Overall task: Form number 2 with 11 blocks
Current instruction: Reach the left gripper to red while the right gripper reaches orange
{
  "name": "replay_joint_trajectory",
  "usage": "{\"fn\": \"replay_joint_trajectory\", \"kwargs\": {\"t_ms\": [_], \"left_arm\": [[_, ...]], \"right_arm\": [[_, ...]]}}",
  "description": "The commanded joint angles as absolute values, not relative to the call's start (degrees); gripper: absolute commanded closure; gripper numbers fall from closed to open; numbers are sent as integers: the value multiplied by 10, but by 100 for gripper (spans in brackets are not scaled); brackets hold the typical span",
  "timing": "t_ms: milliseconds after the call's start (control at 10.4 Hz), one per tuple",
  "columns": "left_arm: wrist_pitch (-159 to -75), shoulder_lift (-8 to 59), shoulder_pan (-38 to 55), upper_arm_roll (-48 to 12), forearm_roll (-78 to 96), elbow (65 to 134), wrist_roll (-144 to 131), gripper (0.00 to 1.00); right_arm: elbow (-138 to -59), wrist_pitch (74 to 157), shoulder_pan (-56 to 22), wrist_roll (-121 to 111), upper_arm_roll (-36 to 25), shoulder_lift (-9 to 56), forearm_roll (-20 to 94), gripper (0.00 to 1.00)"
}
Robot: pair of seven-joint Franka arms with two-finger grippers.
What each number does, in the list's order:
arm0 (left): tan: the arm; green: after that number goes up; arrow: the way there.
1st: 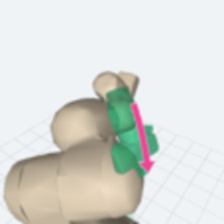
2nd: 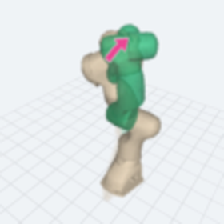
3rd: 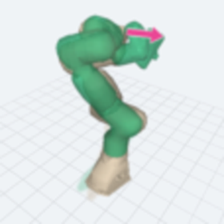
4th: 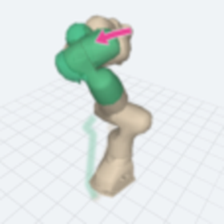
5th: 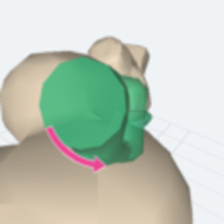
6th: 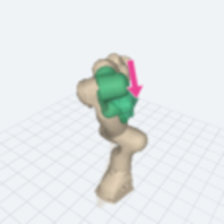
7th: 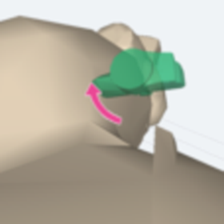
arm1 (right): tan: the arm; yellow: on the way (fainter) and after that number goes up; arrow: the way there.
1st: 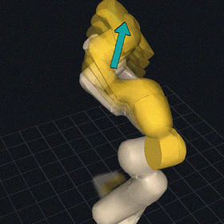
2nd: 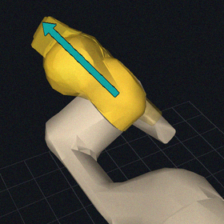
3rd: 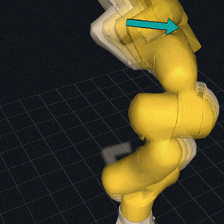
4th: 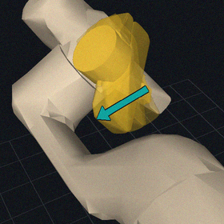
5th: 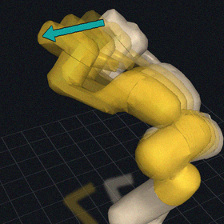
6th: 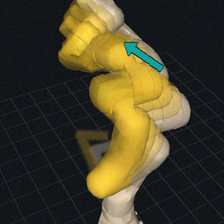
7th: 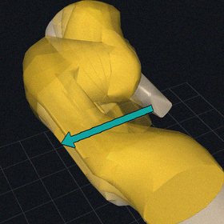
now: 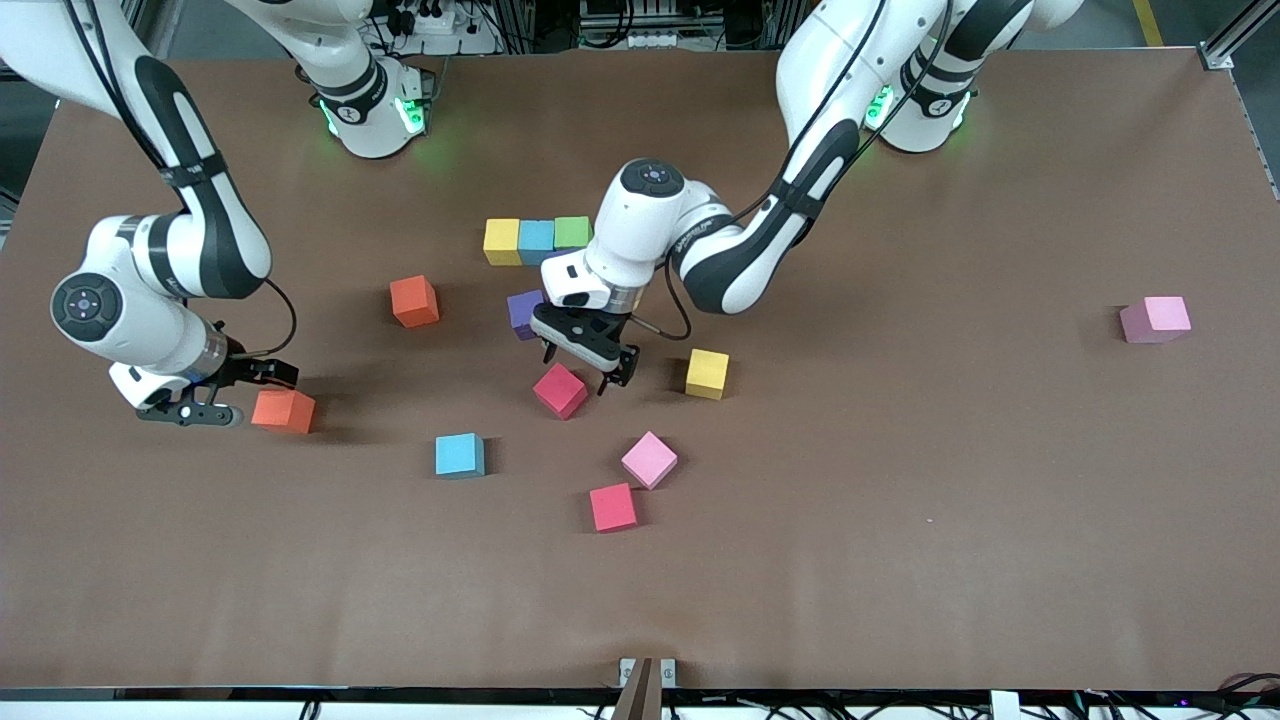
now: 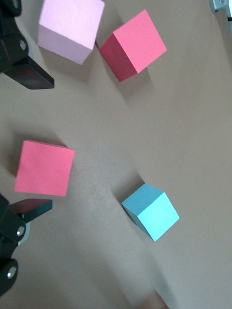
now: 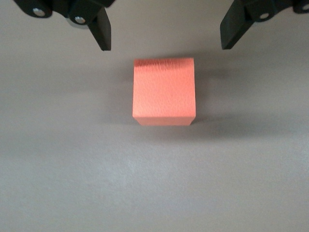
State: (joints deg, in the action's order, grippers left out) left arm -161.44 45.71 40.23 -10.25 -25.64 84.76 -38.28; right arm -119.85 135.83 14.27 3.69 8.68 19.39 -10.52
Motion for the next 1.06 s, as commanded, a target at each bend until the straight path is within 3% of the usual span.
{"fn": "replay_joint_trajectory", "kwargs": {"t_ms": [0,960], "left_arm": [[-1665,494,445,-47,-273,831,-403,0],[-1667,555,494,-11,-272,786,-428,0]], "right_arm": [[-1173,1373,152,11,86,219,-112,0],[-1150,1394,145,13,77,264,-102,0]]}}
